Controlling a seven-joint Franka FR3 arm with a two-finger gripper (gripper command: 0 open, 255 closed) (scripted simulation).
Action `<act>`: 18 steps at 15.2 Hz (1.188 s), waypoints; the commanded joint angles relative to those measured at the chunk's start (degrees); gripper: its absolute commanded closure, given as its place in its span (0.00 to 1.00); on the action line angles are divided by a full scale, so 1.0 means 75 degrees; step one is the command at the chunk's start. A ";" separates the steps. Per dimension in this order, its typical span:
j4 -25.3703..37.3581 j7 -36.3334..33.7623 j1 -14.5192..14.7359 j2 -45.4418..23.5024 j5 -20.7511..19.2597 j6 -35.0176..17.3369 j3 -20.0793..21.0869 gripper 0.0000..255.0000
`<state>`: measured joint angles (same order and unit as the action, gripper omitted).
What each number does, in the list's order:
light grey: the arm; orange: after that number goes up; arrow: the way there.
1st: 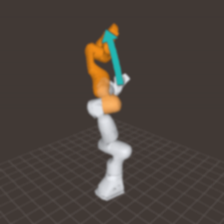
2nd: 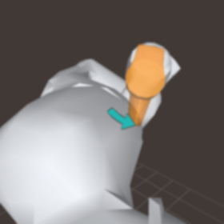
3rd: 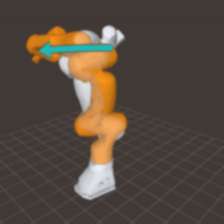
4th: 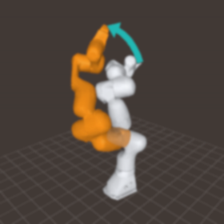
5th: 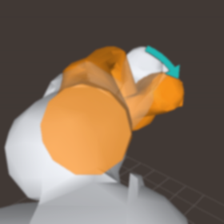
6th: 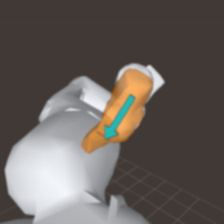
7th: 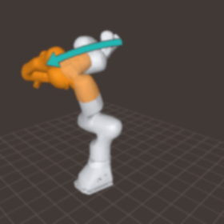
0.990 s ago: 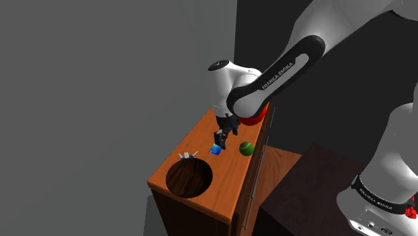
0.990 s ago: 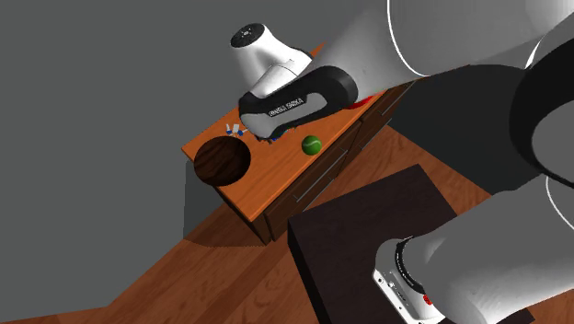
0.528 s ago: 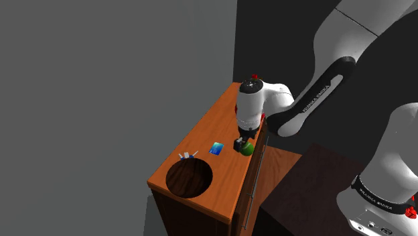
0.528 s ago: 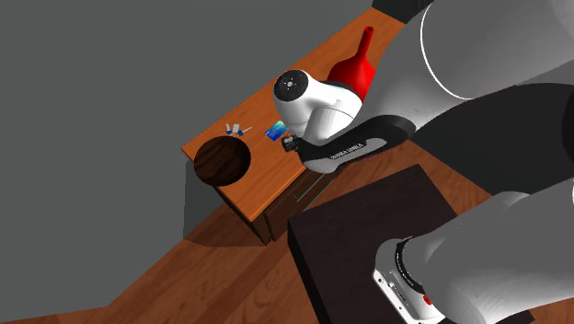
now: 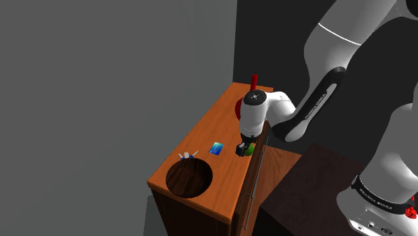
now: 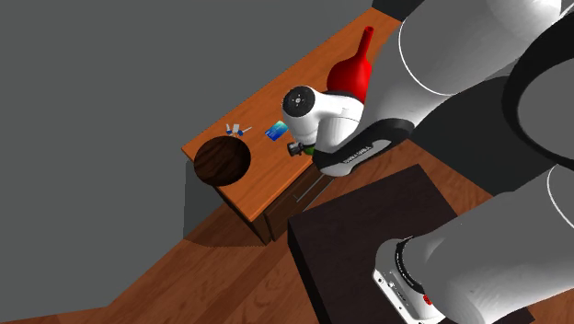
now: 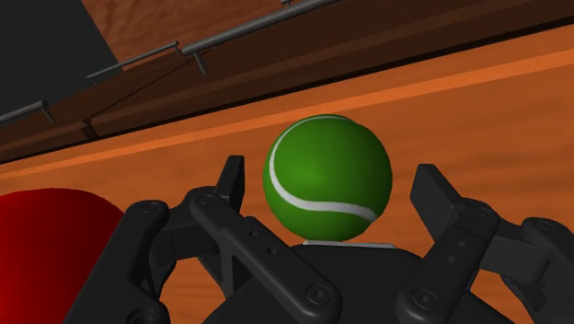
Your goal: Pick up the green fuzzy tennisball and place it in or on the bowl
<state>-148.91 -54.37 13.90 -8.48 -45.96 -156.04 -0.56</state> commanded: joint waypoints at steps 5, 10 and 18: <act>0.0077 -0.0129 -0.0001 -0.0179 -0.0173 -0.0098 -0.0061 0.00; 0.0076 -0.0128 -0.0001 -0.0177 -0.0171 -0.0097 -0.0060 1.00; 0.0077 -0.0129 0.0000 -0.0179 -0.0173 -0.0098 -0.0061 1.00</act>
<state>-148.29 -55.31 13.87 -9.78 -47.22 -156.71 -1.04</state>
